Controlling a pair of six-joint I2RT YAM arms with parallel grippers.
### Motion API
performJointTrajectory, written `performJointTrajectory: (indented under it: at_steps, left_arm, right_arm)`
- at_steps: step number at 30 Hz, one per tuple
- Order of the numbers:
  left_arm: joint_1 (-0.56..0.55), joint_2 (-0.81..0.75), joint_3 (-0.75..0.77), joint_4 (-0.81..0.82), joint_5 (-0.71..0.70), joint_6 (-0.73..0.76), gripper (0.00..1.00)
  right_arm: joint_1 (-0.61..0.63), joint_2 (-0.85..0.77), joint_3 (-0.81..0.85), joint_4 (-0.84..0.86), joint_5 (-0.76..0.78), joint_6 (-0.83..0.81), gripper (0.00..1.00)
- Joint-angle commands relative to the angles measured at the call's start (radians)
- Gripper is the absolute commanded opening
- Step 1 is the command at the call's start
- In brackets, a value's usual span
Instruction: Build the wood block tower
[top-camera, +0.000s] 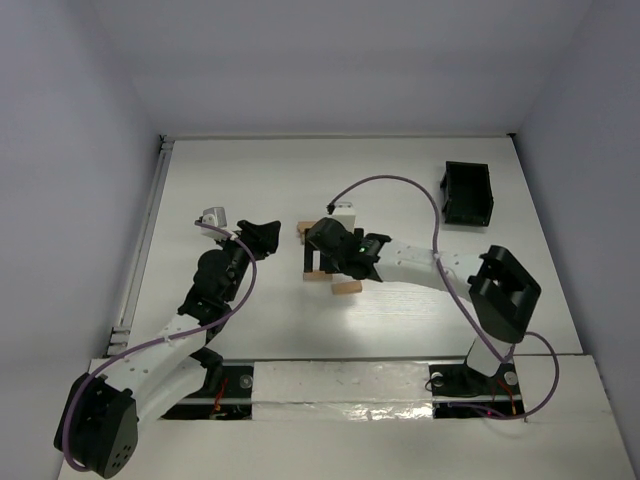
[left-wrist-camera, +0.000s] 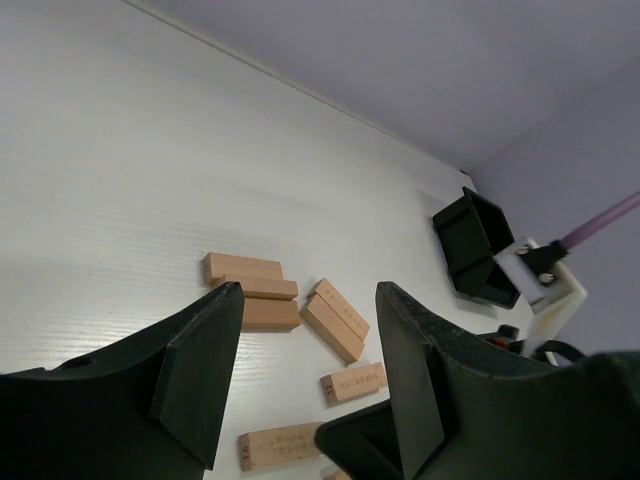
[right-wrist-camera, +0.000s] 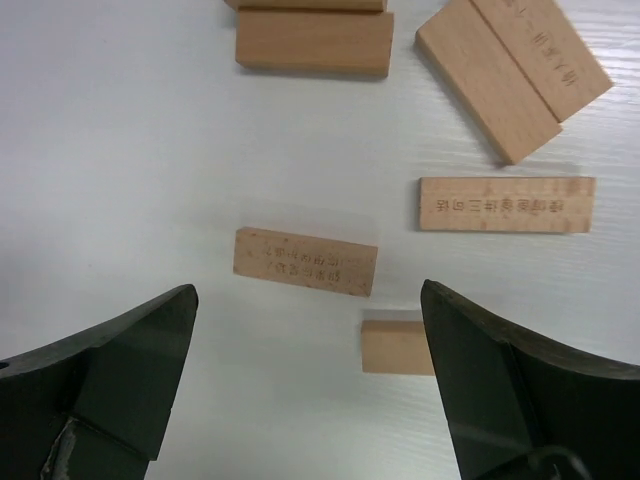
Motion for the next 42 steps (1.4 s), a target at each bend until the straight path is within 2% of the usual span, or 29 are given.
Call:
performJointTrajectory:
  at_steps: [1, 7, 15, 27, 37, 42]
  left_arm:
    - [0.004, -0.014, 0.002, 0.046, 0.004, 0.000, 0.52]
    - [0.004, -0.011, 0.002, 0.051, 0.011, 0.000, 0.52]
    - [0.004, 0.003, 0.007, 0.051, 0.018, 0.005, 0.52]
    - [0.004, 0.020, 0.013, 0.054, 0.028, 0.005, 0.52]
    - [0.004, 0.030, 0.016, 0.054, 0.034, 0.003, 0.52]
    - [0.004, 0.033, 0.015, 0.060, 0.042, 0.000, 0.52]
  right_arm:
    - [-0.032, -0.079, -0.053, 0.038, 0.053, -0.008, 0.98]
    - [-0.138, -0.079, -0.115, 0.071, -0.007, -0.058, 0.98]
    - [-0.167, 0.013, -0.069, 0.054, 0.002, -0.101, 1.00]
    - [-0.206, 0.090, -0.076, 0.113, -0.038, -0.123, 0.99]
    - [-0.206, 0.071, -0.096, 0.098, -0.036, -0.113, 0.81]
    - [-0.206, 0.012, -0.148, 0.078, -0.038, -0.089, 0.76]
